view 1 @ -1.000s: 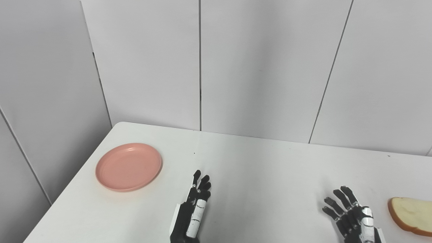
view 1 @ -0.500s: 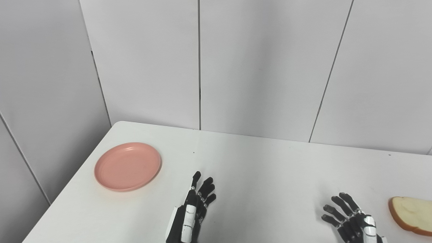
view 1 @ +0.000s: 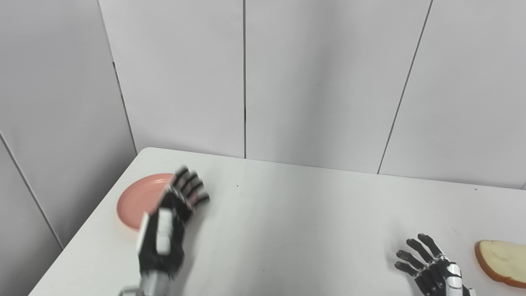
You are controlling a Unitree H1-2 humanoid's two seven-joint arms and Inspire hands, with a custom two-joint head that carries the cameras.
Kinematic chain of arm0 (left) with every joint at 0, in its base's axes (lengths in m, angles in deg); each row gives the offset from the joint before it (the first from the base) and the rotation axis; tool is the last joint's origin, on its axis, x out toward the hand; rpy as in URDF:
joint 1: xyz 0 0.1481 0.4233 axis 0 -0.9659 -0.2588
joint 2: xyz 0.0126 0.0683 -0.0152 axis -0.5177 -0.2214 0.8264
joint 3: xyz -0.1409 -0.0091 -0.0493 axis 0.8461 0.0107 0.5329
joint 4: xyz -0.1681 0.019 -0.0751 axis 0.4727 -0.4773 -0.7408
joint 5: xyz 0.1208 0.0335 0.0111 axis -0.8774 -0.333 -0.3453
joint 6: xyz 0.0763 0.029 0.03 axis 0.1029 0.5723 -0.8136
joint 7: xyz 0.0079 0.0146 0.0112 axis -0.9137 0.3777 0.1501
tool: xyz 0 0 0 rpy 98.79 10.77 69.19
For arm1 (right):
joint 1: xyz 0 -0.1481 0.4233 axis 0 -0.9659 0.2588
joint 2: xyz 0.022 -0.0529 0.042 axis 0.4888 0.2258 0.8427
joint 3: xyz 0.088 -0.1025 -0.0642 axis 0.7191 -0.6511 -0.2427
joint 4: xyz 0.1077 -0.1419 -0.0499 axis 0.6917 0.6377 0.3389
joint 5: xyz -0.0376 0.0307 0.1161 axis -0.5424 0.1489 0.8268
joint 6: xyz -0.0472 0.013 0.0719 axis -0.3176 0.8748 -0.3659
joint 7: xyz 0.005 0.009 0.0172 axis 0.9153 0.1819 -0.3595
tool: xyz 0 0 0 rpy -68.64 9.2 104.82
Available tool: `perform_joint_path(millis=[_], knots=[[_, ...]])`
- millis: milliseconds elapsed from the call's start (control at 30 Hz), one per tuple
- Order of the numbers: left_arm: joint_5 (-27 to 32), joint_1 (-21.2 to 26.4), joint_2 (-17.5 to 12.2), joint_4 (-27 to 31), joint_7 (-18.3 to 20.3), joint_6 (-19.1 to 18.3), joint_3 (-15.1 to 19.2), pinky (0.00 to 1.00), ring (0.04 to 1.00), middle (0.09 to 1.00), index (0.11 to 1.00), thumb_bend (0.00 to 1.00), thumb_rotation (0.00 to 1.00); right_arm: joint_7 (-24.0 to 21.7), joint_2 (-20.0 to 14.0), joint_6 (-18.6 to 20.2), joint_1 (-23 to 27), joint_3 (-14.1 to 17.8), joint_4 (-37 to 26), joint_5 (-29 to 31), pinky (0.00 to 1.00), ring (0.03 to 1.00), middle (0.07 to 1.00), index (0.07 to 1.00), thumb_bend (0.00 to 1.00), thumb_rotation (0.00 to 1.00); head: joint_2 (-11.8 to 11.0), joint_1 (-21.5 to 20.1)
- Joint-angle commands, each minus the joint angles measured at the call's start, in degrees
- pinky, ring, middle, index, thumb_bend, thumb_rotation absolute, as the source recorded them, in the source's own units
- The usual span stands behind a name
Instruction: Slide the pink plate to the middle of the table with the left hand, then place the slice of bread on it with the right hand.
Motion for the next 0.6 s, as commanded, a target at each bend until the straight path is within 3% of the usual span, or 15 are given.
perform_joint_path(millis=[0, 167, 367, 567], knots=[[1.5, 3.2, -2.0, 1.6, -0.3, -1.1, 1.6, 0.72, 0.856, 0.86, 0.835, 1.0, 0.79, 0.1, 1.0, -0.8, -4.1, -0.1, 4.8, -0.1, 0.65, 0.7, 0.791, 0.818, 0.62, 0.96, 0.0, 0.0], [2.9, 9.3, -8.0, -2.0, -0.2, -2.1, 6.1, 0.72, 0.86, 0.854, 0.824, 1.0, 0.79, 0.0, 1.1, -0.9, -4.3, -0.2, 4.3, -0.1, 0.63, 0.693, 0.787, 0.818, 0.61, 0.96, 0.2, 0.0], [2.4, 13.1, -14.5, -8.4, 0.8, -1.0, 9.5, 0.74, 0.876, 0.858, 0.846, 1.0, 0.8, 0.3, 1.1, -0.2, -4.2, -0.2, 4.4, -0.4, 0.65, 0.703, 0.782, 0.816, 0.63, 0.94, 0.0, 0.1], [6.1, 17.6, -21.0, -17.5, 3.4, -0.9, 13.1, 0.73, 0.872, 0.857, 0.833, 1.0, 0.8, 0.3, 1.0, -0.3, -4.0, -0.4, 4.7, -1.0, 0.65, 0.706, 0.779, 0.814, 0.64, 0.94, 0.0, 0.2]])
